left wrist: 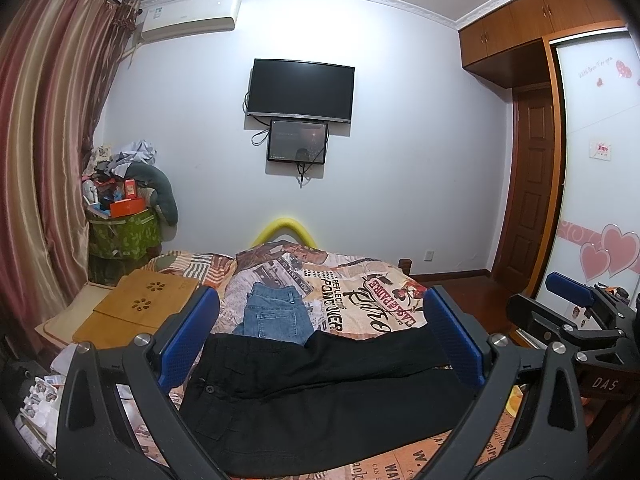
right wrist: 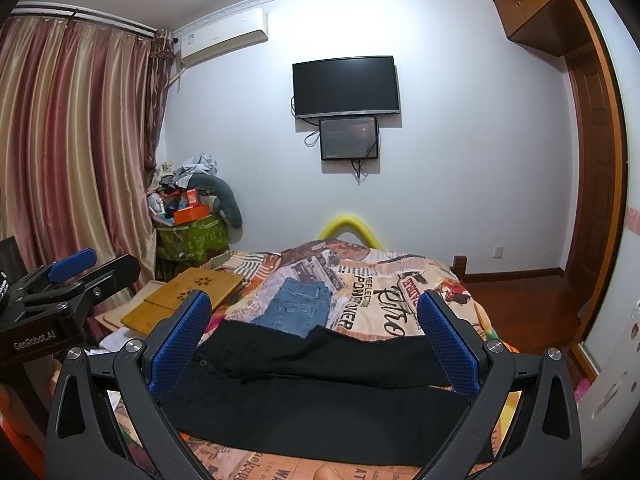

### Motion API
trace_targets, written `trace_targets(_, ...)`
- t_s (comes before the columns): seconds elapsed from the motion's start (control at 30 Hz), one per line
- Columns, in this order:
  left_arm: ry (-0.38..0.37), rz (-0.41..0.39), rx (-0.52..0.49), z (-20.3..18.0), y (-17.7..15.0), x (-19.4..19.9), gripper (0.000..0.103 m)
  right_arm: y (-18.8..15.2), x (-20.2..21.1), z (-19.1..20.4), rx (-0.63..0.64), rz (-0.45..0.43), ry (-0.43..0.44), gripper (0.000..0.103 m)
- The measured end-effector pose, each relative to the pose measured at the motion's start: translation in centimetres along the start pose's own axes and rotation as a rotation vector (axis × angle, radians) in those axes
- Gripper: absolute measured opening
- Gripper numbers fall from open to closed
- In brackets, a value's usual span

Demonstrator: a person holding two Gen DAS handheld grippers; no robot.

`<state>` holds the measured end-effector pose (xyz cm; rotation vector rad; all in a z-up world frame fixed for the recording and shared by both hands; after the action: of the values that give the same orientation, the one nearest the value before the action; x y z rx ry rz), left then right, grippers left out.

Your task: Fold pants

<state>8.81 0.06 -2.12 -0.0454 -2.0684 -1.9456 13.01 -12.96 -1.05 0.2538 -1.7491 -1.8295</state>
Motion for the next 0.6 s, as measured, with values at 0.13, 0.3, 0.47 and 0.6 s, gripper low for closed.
trace_targets(0.13, 0.0, 0.0, 0.001, -0.04, -0.06, 0.02, 0.103, -0.01, 0.0, 0.05, 0.0, 0.0, 0.0, 0.102)
trace_targets(0.3, 0.0, -0.001, 0.0, 0.02, -0.16, 0.0, 0.103, -0.01, 0.0, 0.01, 0.002, 0.0, -0.001, 0.102)
trace_targets(0.47, 0.001, -0.003, -0.001, -0.06, -0.18, -0.01, 0.103, 0.04, -0.01, 0.06, 0.002, 0.0, -0.002, 0.102)
trace_targets(0.6, 0.0, -0.004, -0.001, -0.06, -0.12, 0.02, 0.103, -0.02, -0.01, 0.12, 0.004, 0.0, -0.002, 0.102)
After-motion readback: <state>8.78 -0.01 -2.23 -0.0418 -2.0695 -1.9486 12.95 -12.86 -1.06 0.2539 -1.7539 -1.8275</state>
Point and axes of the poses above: each gripper's, at about its wrist camera, not at the fingertips, and x roughly against the way its jaws point, z to its left, y to its top, the point moved 9 cm from there along -x, roughly the way its jaws point, and after that the axes turned 11 degrees about y, right-handed, at the moved point
